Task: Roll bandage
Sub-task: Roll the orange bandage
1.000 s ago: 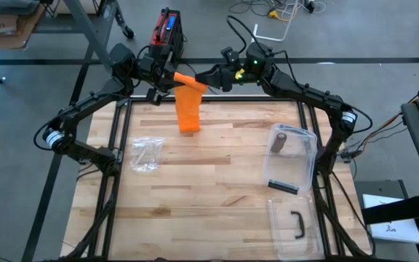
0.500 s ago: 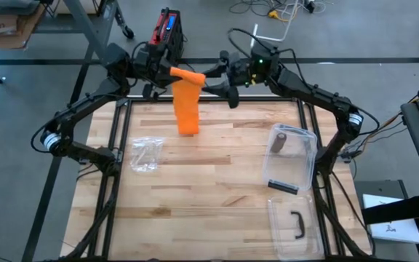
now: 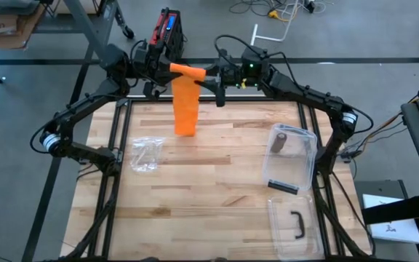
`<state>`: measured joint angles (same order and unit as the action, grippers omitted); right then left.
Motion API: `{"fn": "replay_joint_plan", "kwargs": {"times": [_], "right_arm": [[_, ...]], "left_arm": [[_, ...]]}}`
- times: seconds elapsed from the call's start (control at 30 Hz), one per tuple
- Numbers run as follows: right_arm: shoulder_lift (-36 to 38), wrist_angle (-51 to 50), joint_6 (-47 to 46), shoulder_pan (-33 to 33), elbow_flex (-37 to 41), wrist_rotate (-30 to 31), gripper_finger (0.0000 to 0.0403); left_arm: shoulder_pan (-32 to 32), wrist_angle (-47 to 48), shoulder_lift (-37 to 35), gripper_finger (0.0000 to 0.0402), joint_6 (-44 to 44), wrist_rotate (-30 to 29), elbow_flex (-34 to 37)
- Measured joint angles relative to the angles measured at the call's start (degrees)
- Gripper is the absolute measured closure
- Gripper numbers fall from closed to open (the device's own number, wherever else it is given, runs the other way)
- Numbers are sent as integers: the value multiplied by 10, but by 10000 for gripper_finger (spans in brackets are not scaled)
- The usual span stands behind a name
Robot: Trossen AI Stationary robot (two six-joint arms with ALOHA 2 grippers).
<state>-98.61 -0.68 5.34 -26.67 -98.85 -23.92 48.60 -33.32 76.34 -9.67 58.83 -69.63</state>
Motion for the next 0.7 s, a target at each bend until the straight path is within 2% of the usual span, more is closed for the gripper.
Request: {"fn": "replay_joint_plan", "kwargs": {"times": [0.27, 0.37, 0.6, 0.7], "right_arm": [[0, -1, -22, 1, 0, 0, 390], [1, -12, -49, 0, 0, -9, 393], [14, -67, -84, -4, 0, -80, 401], [24, -77, -84, -5, 0, -81, 402]], "left_arm": [[-2, -43, 0, 340, -44, -19, 0], [-2, -44, 0, 345, -44, -19, 0], [-2, -44, 1, 339, -24, -13, 0], [-2, -41, 1, 341, -9, -13, 0]]}}
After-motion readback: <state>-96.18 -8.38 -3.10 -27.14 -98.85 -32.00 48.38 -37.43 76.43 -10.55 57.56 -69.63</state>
